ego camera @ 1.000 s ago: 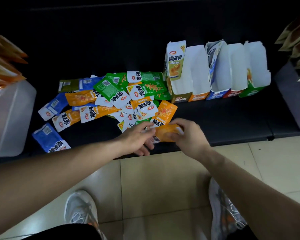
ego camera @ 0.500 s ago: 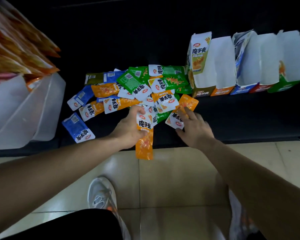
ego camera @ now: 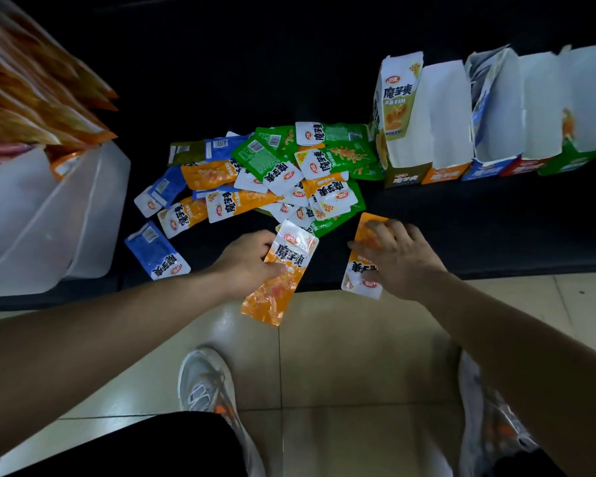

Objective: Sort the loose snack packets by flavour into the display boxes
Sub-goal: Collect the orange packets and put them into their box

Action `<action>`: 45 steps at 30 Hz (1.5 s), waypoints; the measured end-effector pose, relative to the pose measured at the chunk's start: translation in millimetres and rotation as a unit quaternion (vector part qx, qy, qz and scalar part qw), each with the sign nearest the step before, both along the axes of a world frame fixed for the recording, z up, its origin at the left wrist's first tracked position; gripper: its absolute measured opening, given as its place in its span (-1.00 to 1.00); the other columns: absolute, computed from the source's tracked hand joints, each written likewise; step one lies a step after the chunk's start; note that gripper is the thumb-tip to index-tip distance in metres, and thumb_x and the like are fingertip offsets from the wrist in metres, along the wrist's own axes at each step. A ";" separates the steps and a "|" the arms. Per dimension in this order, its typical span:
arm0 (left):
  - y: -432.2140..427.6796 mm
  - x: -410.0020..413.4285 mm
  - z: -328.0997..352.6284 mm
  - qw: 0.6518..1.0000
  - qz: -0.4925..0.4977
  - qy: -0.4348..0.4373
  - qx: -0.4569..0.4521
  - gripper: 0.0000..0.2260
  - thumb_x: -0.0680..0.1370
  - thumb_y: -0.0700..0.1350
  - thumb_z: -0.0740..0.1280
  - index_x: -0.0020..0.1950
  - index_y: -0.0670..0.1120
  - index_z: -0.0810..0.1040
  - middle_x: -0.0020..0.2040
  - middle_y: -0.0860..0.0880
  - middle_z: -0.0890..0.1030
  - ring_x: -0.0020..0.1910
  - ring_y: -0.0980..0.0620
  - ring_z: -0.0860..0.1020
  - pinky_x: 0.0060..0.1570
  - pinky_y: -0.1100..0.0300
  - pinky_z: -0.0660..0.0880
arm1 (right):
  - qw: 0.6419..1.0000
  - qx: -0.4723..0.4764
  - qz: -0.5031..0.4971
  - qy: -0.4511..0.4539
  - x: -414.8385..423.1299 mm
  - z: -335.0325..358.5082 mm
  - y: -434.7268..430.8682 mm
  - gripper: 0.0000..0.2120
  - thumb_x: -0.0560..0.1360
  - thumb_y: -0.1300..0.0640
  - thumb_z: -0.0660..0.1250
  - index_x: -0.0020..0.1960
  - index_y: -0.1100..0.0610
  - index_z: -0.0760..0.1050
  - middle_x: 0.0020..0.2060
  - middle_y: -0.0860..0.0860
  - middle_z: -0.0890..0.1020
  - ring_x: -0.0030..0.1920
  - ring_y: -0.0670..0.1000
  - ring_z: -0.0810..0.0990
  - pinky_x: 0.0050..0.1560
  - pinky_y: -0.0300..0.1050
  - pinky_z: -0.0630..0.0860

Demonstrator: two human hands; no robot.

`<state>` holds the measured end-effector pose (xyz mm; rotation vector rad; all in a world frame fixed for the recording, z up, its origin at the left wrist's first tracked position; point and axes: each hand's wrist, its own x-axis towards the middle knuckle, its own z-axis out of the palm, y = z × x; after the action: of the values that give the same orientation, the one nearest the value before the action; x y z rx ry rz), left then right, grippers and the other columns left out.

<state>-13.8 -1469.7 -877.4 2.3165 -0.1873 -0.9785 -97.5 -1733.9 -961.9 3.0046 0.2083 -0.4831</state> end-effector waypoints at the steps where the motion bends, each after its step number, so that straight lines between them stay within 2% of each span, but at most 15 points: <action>1: 1.0 -1.1 0.2 1.000 0.007 0.006 -0.002 -0.72 0.55 -0.11 0.45 0.24 0.01 0.52 0.02 0.12 0.65 0.00 0.10 0.65 0.01 0.08 0.60 | 1.000 -0.015 0.009 0.004 2.5 1.0 -2.0 -0.35 0.54 -0.34 0.18 0.55 -0.17 0.12 0.53 0.08 0.13 0.48 0.20 0.16 0.43 0.18 0.19; 4: 3.2 -1.5 -0.2 0.999 0.024 0.021 -0.004 -0.68 0.55 -0.11 0.45 0.29 0.00 0.51 0.10 0.05 0.67 0.02 0.04 0.66 0.10 0.00 0.60 | 0.998 -0.051 -0.043 0.024 5.3 2.6 -1.3 -0.29 0.47 -0.44 0.18 0.41 0.02 0.29 0.45 0.06 0.29 0.44 0.14 0.27 0.44 0.13 0.17; 6: 3.5 -0.3 0.6 1.000 0.027 0.015 0.003 -0.66 0.56 -0.10 0.44 0.31 -0.01 0.49 0.13 0.04 0.64 0.05 0.05 0.63 0.07 0.07 0.57 | 0.994 -0.045 -0.094 0.042 4.5 4.8 2.4 -0.36 0.44 -0.46 0.20 0.23 0.03 0.33 0.18 0.03 0.55 0.19 0.10 0.51 0.30 0.08 0.27; 8: 4.1 1.6 0.5 0.999 0.033 0.007 0.014 -0.65 0.56 -0.07 0.44 0.33 0.01 0.48 0.16 0.03 0.62 0.09 0.03 0.61 0.08 0.09 0.54 | 0.978 0.070 -0.179 0.076 2.5 10.9 6.8 -0.52 0.48 -0.34 0.30 0.13 0.02 0.34 -0.06 -0.01 0.63 -0.01 0.09 0.61 0.09 0.03 0.39; 10: 6.7 3.8 -0.5 0.999 0.047 0.005 0.028 -0.66 0.56 -0.05 0.43 0.31 0.01 0.48 0.18 0.01 0.62 0.12 -0.01 0.60 0.13 0.03 0.55 | 0.913 0.275 -0.280 0.110 -0.8 17.6 14.2 -0.72 0.53 -0.10 0.39 0.12 0.00 0.42 -0.09 -0.05 0.62 -0.06 0.05 0.61 -0.10 -0.06 0.48; 13: 13.1 4.8 -1.1 0.996 0.087 0.001 0.026 -0.77 0.57 -0.08 0.41 0.22 0.00 0.51 0.09 0.03 0.64 0.03 0.01 0.63 0.12 -0.01 0.57 | 0.733 0.554 -0.385 0.084 -4.7 30.0 40.3 -0.83 0.55 0.19 0.41 0.12 0.11 0.53 -0.08 0.02 0.69 -0.10 0.07 0.67 -0.19 -0.11 0.60; 15: 17.7 4.0 0.2 0.993 0.120 0.011 0.002 -0.82 0.59 -0.10 0.39 0.17 0.01 0.51 0.05 0.03 0.66 0.00 0.03 0.64 0.11 -0.02 0.59 | 0.629 0.657 -0.407 0.086 -3.8 39.9 65.6 -0.84 0.55 0.29 0.39 0.13 0.20 0.57 -0.04 0.12 0.71 -0.10 0.11 0.69 -0.18 -0.07 0.64; 18: 24.1 1.1 4.4 0.986 0.152 0.036 -0.065 -0.83 0.60 -0.02 0.36 0.19 0.06 0.53 0.07 0.04 0.67 0.03 0.00 0.67 0.15 -0.10 0.59 | 0.600 0.681 -0.409 0.096 7.7 47.9 104.8 -0.83 0.50 0.25 0.47 0.08 0.20 0.60 -0.05 0.11 0.72 -0.03 0.13 0.71 -0.10 0.02 0.66; 21: 37.3 0.4 5.0 0.979 0.163 0.043 -0.112 -0.66 0.48 0.14 0.40 0.23 0.13 0.54 0.10 0.07 0.69 0.09 0.01 0.67 0.16 -0.13 0.58 | 0.633 0.650 -0.411 0.086 26.6 52.0 136.6 -0.81 0.41 0.12 0.57 -0.06 0.11 0.59 -0.12 0.06 0.71 -0.07 0.11 0.71 -0.03 0.16 0.67; 25: 61.5 10.5 0.8 0.985 0.157 -0.009 -0.075 -0.64 0.54 -0.07 0.46 0.31 0.06 0.48 0.10 0.08 0.67 0.09 0.08 0.63 0.09 0.09 0.58 | 0.703 0.595 -0.380 0.082 49.8 54.4 158.8 -0.74 0.40 -0.07 0.55 -0.08 0.04 0.56 -0.10 0.02 0.67 -0.05 0.06 0.68 -0.06 0.10 0.67; 29: 88.6 32.7 -2.3 0.981 0.187 -0.047 -0.009 -0.64 0.57 -0.13 0.40 0.33 0.06 0.41 0.10 0.02 0.62 0.06 0.01 0.59 0.04 0.06 0.56 | 0.909 0.385 -0.162 -0.003 85.4 44.5 161.1 -0.59 0.60 -0.04 0.27 0.43 -0.01 0.40 0.40 -0.02 0.42 0.37 0.08 0.42 0.31 0.02 0.43; 31: 102.6 41.8 -6.0 0.978 0.202 -0.058 0.002 -0.62 0.56 -0.19 0.37 0.33 0.04 0.38 0.05 -0.01 0.62 -0.01 0.01 0.60 -0.05 0.06 0.59 | 0.963 0.269 -0.025 0.014 108.8 37.4 166.3 -0.40 0.62 -0.02 0.22 0.60 0.00 0.12 0.59 -0.02 0.13 0.55 0.10 0.15 0.48 0.08 0.23; 35: 128.5 50.2 -14.8 0.973 0.220 -0.061 0.018 -0.62 0.58 -0.21 0.34 0.33 0.02 0.34 0.02 -0.01 0.58 -0.12 0.12 0.54 -0.26 0.22 0.46 | 0.990 0.121 0.053 0.046 128.6 9.0 176.4 -0.21 0.57 -0.06 0.24 0.63 0.06 -0.14 0.62 0.06 -0.06 0.60 0.14 -0.03 0.54 0.21 0.03; 41: 148.1 56.3 -31.2 0.978 0.204 -0.031 0.024 -0.61 0.56 -0.22 0.33 0.35 -0.02 0.34 0.09 -0.08 0.61 -0.01 0.01 0.59 -0.12 0.13 0.52 | 0.993 0.071 0.092 -0.010 87.1 -11.5 179.7 -0.31 0.55 -0.03 0.25 0.59 0.12 0.07 0.44 0.12 0.25 0.41 0.21 0.27 0.38 0.17 0.22; 45: 152.3 56.0 -38.1 0.981 0.195 -0.014 0.013 -0.64 0.56 -0.17 0.36 0.29 0.06 0.35 0.10 -0.05 0.61 0.06 -0.04 0.60 0.07 -0.01 0.57 | 0.994 0.073 0.076 -0.032 99.5 -8.8 175.1 -0.27 0.50 0.01 0.38 0.56 0.11 0.12 0.43 0.12 0.25 0.40 0.20 0.29 0.36 0.15 0.28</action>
<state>42.2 -1317.4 -915.5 2.2731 0.2627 -0.7512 2.0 -1558.9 -970.7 3.1065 0.4824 -0.3703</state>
